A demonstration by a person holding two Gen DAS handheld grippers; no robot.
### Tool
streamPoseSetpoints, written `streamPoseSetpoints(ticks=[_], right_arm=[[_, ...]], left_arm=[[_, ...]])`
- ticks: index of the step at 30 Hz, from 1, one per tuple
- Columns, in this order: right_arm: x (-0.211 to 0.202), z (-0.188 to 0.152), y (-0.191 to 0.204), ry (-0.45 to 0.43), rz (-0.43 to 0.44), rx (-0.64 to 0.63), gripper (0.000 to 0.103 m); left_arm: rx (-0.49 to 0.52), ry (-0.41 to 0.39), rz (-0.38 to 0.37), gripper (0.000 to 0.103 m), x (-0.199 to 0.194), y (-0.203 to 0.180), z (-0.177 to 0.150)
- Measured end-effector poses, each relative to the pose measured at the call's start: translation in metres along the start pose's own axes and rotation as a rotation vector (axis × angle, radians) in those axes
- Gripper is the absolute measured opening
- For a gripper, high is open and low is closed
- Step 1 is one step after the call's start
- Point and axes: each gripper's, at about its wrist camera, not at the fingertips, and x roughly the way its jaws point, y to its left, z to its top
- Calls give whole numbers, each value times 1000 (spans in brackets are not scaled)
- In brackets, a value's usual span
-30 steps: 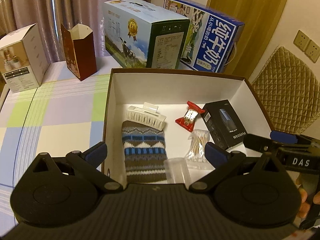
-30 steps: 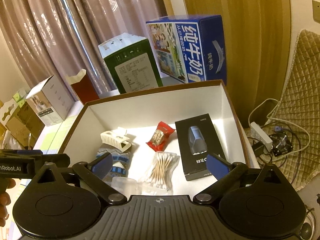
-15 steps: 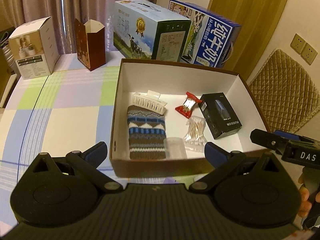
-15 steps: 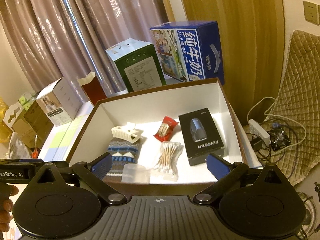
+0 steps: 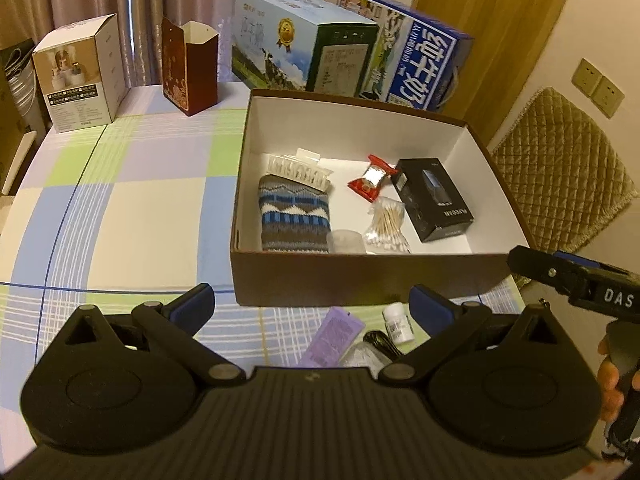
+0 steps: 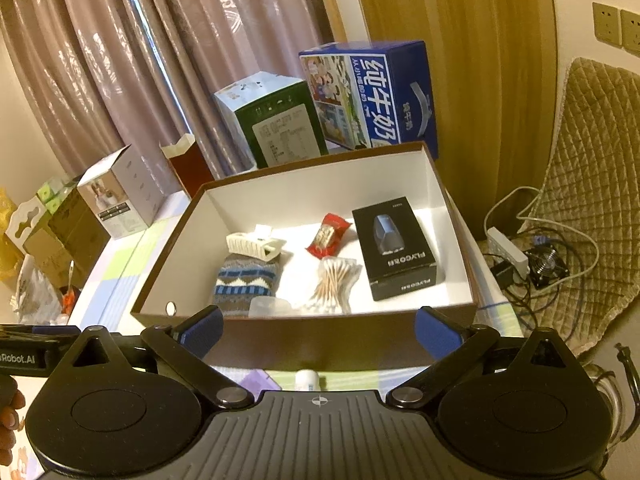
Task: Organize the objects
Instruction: 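Withdraw both tools from the box toward the remaining table items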
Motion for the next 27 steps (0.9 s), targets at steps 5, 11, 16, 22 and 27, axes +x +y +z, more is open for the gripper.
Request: streamPoseSetpoints(ticks=[5,11,16,22,27], right_arm=[[-4,-13,5,22,-13,-17,101],[-5,-30,8,60,-23,-32,101],[-3,-41,11,91,-24,-16,101],[-1,-53,9,131,-5,-4,101],[4,-64,10,176,-13,-8,101]], left_arm=[[1,-8,2,102,-6,-1,-12],[-21,10,2,102,-8,3,-24],[-55,34,-18,102,-8,9,-33],[-34,62,-1,102,-5,8,-46],[1,92,29,102,1,4,-60]])
